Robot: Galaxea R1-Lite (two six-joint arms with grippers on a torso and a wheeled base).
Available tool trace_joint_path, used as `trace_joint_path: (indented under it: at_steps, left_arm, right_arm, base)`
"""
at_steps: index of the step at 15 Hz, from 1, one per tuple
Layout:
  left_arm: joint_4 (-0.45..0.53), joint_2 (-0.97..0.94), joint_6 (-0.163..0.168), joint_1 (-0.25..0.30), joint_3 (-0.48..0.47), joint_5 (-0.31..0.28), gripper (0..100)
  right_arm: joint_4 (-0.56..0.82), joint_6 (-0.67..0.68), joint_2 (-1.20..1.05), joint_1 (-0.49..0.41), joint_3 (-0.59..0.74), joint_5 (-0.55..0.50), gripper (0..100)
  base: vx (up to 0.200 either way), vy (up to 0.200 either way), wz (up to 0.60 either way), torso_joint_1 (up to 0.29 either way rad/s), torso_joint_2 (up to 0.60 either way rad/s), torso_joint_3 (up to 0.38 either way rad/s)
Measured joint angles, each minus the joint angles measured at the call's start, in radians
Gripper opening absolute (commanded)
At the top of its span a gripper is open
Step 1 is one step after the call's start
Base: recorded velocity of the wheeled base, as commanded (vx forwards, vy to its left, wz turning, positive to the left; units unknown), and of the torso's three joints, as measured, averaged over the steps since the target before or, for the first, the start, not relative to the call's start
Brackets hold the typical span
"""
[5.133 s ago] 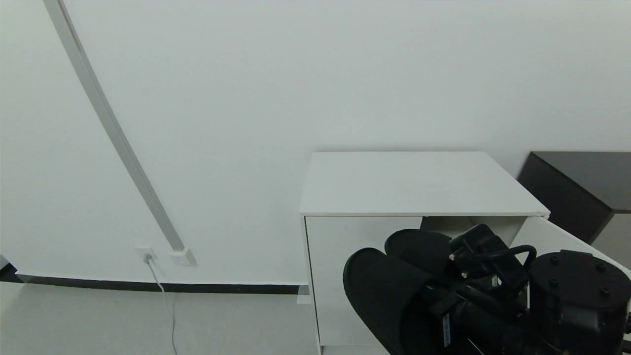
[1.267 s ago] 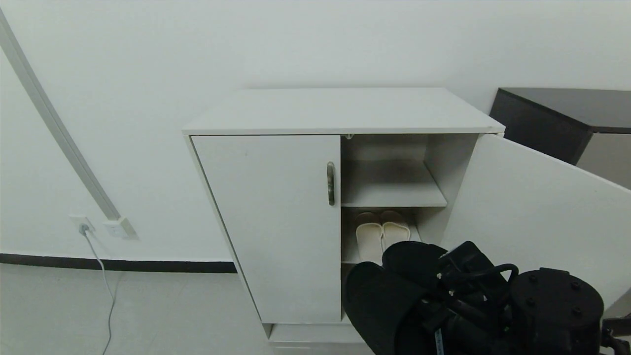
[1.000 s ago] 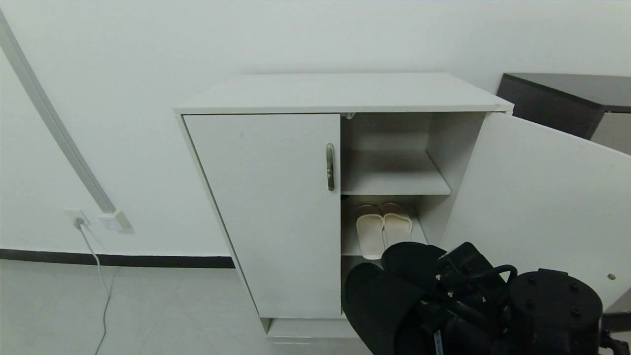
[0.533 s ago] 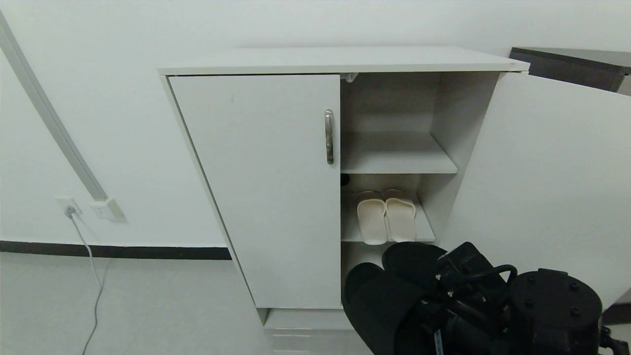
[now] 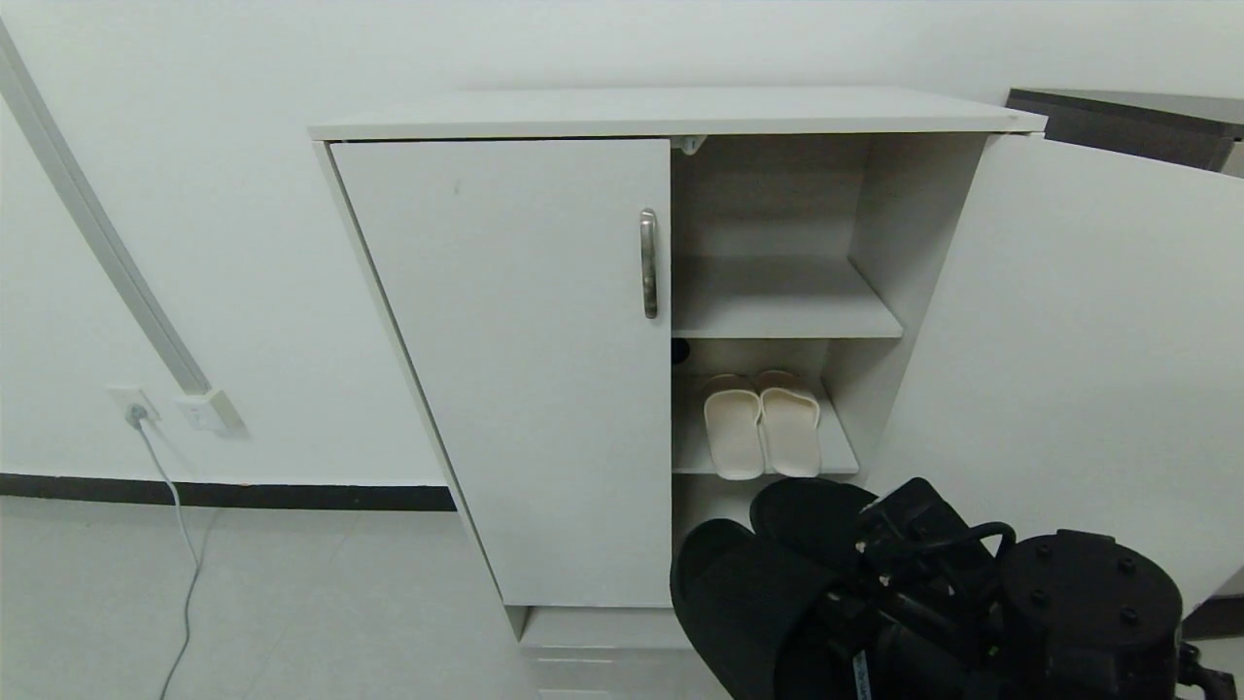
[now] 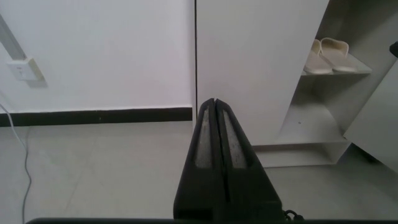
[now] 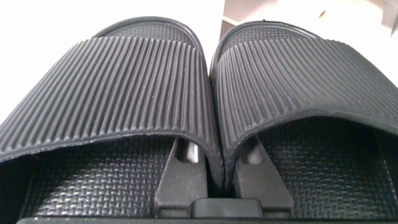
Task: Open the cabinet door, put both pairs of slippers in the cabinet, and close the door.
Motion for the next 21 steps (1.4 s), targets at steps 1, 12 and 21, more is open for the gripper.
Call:
trace_joint_path:
  at_steps: [1,12,21]
  left_arm:
    - [0.0,0.0,0.0,0.0,0.0,0.0,0]
    - [0.0,0.0,0.0,0.0,0.0,0.0,0]
    - [0.0,0.0,0.001,0.0,0.0,0.0,0]
  right_arm:
    - [0.0,0.0,0.002,0.0,-0.001,0.0,0]
    - [-0.026,-0.029,0.164,0.009,-0.214,-0.327,0]
    - [0.444,0.072,0.186,-0.016,-0.606,-0.447,0]
  base:
    - [0.0,0.0,0.0,0.0,0.0,0.0]
    - [0.0,0.0,0.0,0.0,0.0,0.0]
    - [0.0,0.0,0.0,0.0,0.0,0.0]
